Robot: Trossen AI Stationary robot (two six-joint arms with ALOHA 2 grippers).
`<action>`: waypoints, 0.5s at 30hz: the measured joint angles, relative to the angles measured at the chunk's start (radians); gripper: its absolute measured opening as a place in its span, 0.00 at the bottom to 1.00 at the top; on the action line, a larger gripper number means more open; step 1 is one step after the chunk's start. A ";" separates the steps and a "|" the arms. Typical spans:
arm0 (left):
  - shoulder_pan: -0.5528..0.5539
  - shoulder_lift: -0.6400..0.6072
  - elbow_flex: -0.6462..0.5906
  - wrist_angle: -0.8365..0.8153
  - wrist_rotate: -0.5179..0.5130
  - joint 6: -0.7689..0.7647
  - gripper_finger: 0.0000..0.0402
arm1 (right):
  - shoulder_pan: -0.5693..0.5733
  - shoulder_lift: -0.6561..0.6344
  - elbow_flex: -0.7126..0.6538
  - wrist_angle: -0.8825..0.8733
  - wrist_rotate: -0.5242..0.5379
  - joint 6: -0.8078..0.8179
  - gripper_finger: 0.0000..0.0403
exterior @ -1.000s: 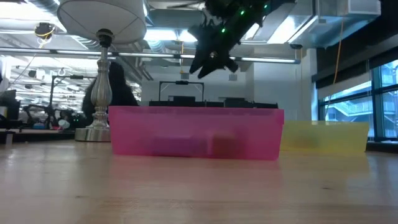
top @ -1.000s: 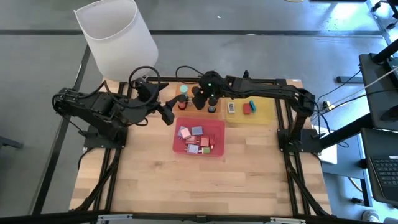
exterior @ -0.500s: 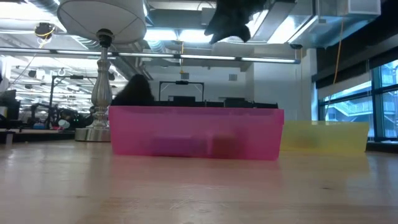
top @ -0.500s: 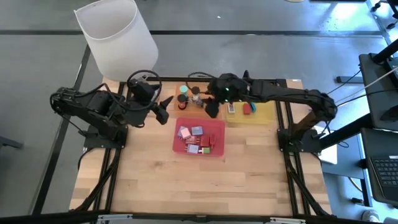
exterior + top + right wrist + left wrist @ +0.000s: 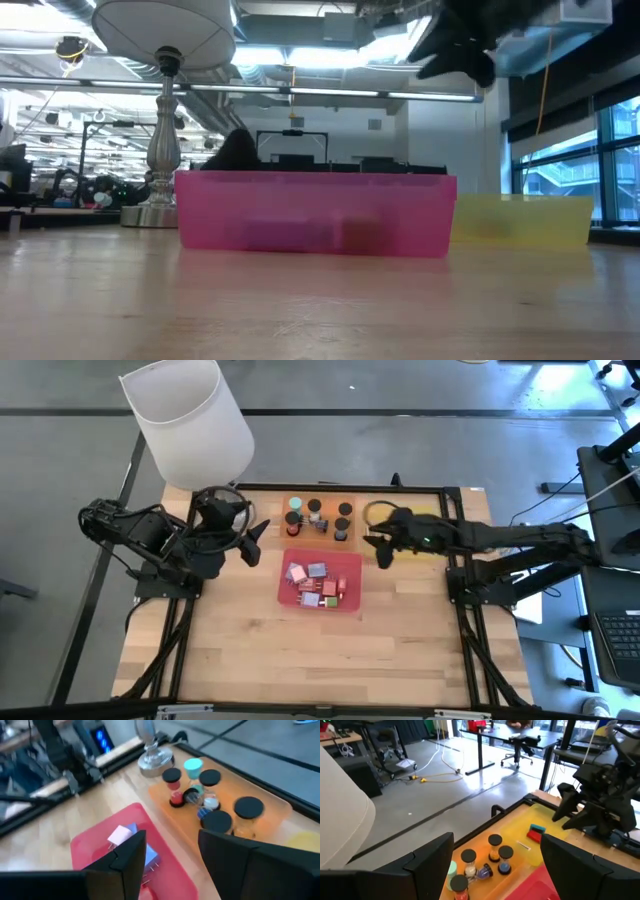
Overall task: Pick & Place Office items
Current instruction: Return to Home Position
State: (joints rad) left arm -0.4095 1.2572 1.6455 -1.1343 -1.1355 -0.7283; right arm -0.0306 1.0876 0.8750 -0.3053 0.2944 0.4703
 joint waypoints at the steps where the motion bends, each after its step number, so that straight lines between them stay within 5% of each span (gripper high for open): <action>1: -0.005 0.000 0.000 0.000 -0.008 -0.002 0.73 | 0.017 -0.042 -0.044 0.025 0.025 0.020 0.45; 15: -0.024 0.000 0.000 0.001 -0.077 -0.027 0.73 | 0.156 -0.406 -0.414 0.266 0.169 0.017 0.45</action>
State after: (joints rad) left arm -0.4332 1.2572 1.6455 -1.1336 -1.2125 -0.7549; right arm 0.1254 0.6813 0.4612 -0.0396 0.4636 0.4871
